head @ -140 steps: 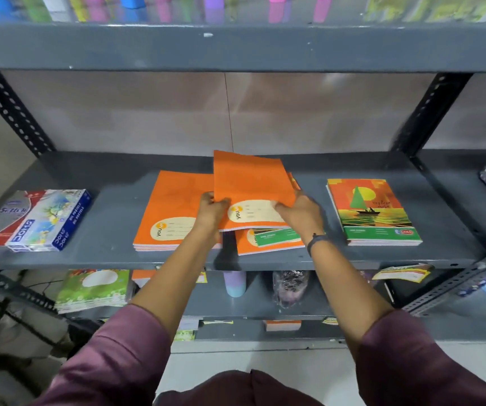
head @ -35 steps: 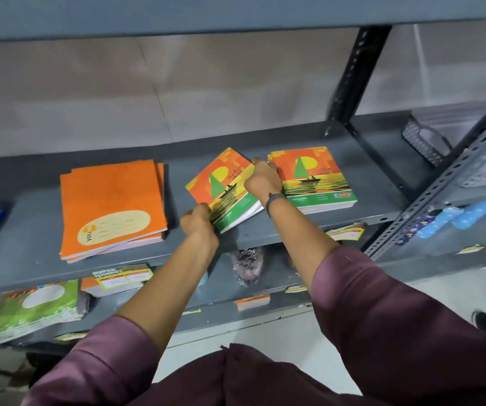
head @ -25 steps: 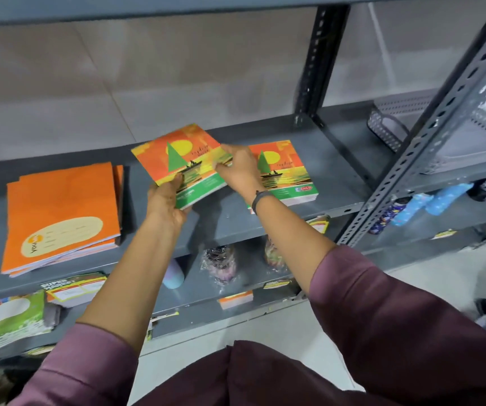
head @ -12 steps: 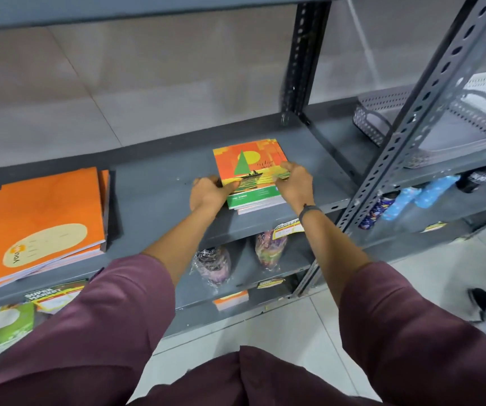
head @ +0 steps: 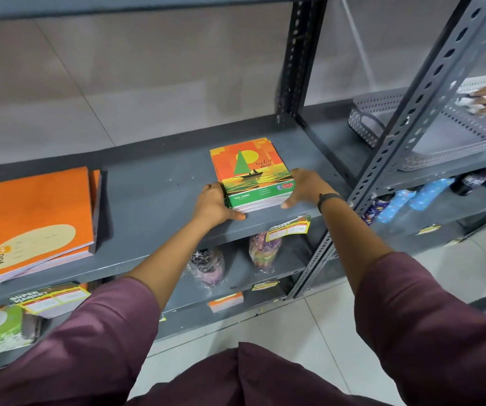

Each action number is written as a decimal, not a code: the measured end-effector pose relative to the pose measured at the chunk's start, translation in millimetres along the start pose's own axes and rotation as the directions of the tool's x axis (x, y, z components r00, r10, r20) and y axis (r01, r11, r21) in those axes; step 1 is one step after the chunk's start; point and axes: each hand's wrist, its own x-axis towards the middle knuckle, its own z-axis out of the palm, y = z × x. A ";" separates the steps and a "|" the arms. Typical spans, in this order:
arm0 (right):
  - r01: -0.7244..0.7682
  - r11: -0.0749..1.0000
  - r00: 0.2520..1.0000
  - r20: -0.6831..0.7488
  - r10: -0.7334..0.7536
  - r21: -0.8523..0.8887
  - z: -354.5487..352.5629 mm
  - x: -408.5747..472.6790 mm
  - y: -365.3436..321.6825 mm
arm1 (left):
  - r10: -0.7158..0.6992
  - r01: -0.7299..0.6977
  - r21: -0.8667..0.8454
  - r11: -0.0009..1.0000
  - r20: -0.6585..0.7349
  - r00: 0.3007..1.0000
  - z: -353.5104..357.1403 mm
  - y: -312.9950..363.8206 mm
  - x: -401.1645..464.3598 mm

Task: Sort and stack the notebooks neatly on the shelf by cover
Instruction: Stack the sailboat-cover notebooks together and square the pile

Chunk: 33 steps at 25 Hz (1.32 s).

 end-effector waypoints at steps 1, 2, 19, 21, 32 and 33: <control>-0.010 1.000 1.000 0.001 0.010 -0.004 -0.9 3.8 1.4 | -0.033 0.033 -0.013 0.999 -0.012 0.999 0.6 2.1 -0.2; -0.015 1.000 1.000 0.007 0.015 -0.010 -2.1 6.1 2.1 | -0.067 0.067 -0.024 0.998 -0.019 0.998 2.0 4.0 0.6; -0.068 0.995 0.995 -0.073 0.062 -0.078 -3.5 5.3 -0.2 | -0.218 0.220 0.071 0.973 -0.038 0.975 -4.9 30.9 -3.9; -0.072 0.994 0.995 -0.073 0.066 -0.081 -3.7 4.4 -1.0 | -0.206 0.209 0.072 0.975 -0.053 0.977 -4.8 30.7 -4.8; -0.099 0.991 0.993 -0.067 0.093 -0.089 0.3 9.3 4.0 | -0.219 0.214 -0.090 0.973 -0.041 0.975 -1.0 20.2 -7.4; -0.097 0.994 0.994 -0.063 0.093 -0.058 0.6 8.1 5.2 | -0.222 0.217 -0.139 0.966 -0.023 0.975 -2.0 19.2 -6.2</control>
